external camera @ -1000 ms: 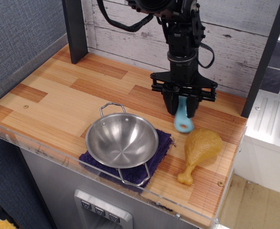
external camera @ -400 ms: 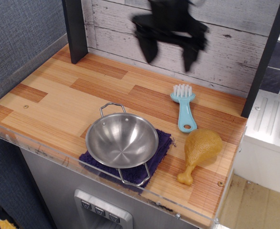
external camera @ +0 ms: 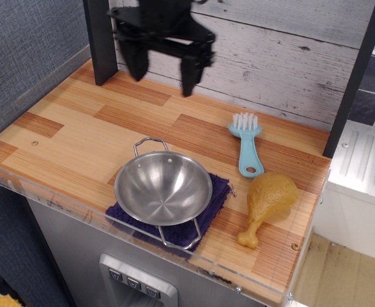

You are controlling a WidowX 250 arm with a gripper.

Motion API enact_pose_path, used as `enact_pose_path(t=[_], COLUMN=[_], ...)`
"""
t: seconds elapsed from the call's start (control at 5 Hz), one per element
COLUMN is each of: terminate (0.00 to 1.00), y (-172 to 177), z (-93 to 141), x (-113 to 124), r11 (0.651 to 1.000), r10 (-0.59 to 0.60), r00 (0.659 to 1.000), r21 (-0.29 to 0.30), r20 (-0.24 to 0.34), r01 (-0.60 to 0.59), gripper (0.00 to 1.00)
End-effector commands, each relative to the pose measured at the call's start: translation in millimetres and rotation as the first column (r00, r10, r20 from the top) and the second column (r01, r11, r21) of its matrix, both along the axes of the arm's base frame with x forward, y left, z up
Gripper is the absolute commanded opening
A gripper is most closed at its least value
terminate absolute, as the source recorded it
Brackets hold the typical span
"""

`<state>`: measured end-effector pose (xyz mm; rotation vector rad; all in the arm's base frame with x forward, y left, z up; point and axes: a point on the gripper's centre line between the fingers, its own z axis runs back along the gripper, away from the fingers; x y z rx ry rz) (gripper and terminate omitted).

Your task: Move the blue brush behind the colander and drumstick

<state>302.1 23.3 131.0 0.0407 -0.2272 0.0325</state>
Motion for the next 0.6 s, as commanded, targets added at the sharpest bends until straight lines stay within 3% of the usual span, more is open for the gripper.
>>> enact_pose_path(t=[0.0,0.2,0.4], terminate=[0.00,0.00,1.00], y=[9.0,9.0,9.0], z=[12.7,12.7,12.7], x=[-5.7,-5.7,-5.7], r11=[0.997,0.997,0.997], r10=[-0.011,-0.011,-0.011], r00=[1.000,1.000,1.000], r21=[-0.073,-0.073,-0.073], r20=[0.009,0.009,0.009], r01=[0.011,0.011,0.011], gripper=[1.00,1.00,1.00])
